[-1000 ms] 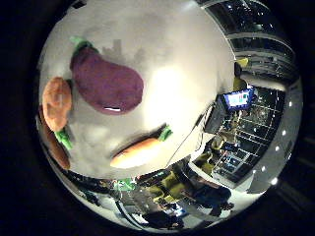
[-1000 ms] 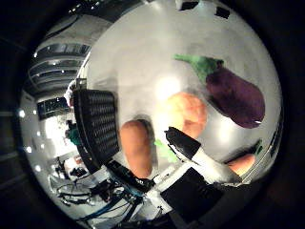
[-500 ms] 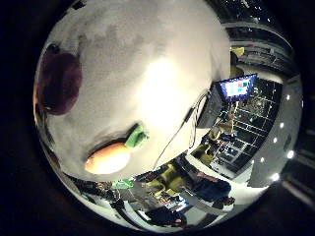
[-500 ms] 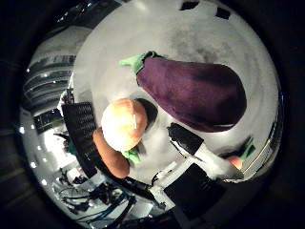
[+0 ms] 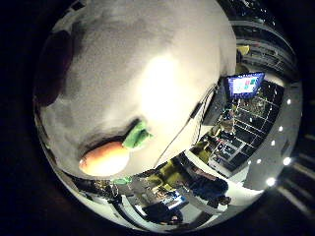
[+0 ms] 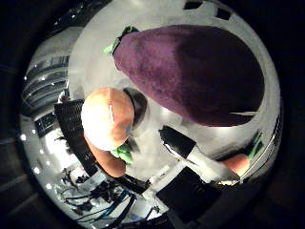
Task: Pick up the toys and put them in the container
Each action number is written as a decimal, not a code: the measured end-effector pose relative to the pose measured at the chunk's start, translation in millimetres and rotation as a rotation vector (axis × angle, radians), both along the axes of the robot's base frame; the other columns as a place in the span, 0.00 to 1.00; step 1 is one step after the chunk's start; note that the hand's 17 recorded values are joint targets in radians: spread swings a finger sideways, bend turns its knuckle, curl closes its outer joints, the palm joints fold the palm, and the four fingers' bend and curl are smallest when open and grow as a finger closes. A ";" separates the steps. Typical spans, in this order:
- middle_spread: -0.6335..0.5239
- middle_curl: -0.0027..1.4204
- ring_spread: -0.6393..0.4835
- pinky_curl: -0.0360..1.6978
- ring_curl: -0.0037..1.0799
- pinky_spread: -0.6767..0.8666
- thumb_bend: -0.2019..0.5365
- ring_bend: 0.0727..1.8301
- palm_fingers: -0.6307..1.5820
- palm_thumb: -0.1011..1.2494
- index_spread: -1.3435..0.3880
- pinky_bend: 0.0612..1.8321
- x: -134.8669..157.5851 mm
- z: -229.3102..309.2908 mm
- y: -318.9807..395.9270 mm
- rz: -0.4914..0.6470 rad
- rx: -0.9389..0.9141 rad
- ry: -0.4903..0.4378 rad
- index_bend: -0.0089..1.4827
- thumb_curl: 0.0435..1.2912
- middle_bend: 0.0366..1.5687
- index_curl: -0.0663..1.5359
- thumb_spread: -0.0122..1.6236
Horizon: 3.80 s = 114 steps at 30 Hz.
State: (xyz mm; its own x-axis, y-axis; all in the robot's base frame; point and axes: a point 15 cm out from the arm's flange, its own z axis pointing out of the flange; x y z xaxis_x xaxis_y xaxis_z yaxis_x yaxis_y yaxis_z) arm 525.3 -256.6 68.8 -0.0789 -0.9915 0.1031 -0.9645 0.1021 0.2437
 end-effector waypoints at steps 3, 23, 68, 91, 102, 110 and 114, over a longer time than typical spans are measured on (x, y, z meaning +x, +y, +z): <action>0.54 0.24 0.60 0.19 0.25 0.64 0.24 0.20 0.42 0.53 0.64 0.16 -3.8 -2.6 -1.4 0.002 -0.009 0.018 0.11 0.21 0.19 0.20 0.61; 0.41 0.44 0.37 0.36 0.50 0.22 0.26 0.63 0.88 0.81 0.59 0.59 2.4 102.8 -27.7 0.010 -0.096 -0.108 0.58 0.32 0.70 0.44 0.54; 0.56 0.20 0.72 0.24 0.20 0.71 0.24 0.16 0.26 0.64 0.49 0.29 -111.6 237.5 483.9 0.646 0.255 -0.123 0.15 0.27 0.14 0.26 0.64; 0.53 0.23 0.69 0.19 0.23 0.70 0.24 0.11 0.34 0.65 0.51 0.17 -127.6 198.3 178.4 0.426 0.106 -0.107 0.11 0.24 0.11 0.22 0.63; 0.52 0.23 0.65 0.19 0.24 0.69 0.24 0.12 0.36 0.67 0.51 0.15 -198.2 124.2 51.4 0.526 -0.129 -0.090 0.11 0.25 0.12 0.21 0.61; 0.50 0.23 0.63 0.19 0.24 0.69 0.24 0.11 0.35 0.69 0.51 0.15 -227.2 77.9 0.7 0.559 -0.164 -0.045 0.11 0.26 0.12 0.20 0.60; 0.50 0.23 0.63 0.20 0.24 0.68 0.24 0.12 0.35 0.69 0.51 0.16 -233.1 60.3 -11.0 0.543 -0.143 -0.013 0.11 0.26 0.11 0.20 0.59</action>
State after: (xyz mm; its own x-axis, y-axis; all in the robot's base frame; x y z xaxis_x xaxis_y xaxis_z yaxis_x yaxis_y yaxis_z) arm 292.2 -267.6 129.1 0.4374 -0.8661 0.2421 -0.8904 -0.3792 0.2519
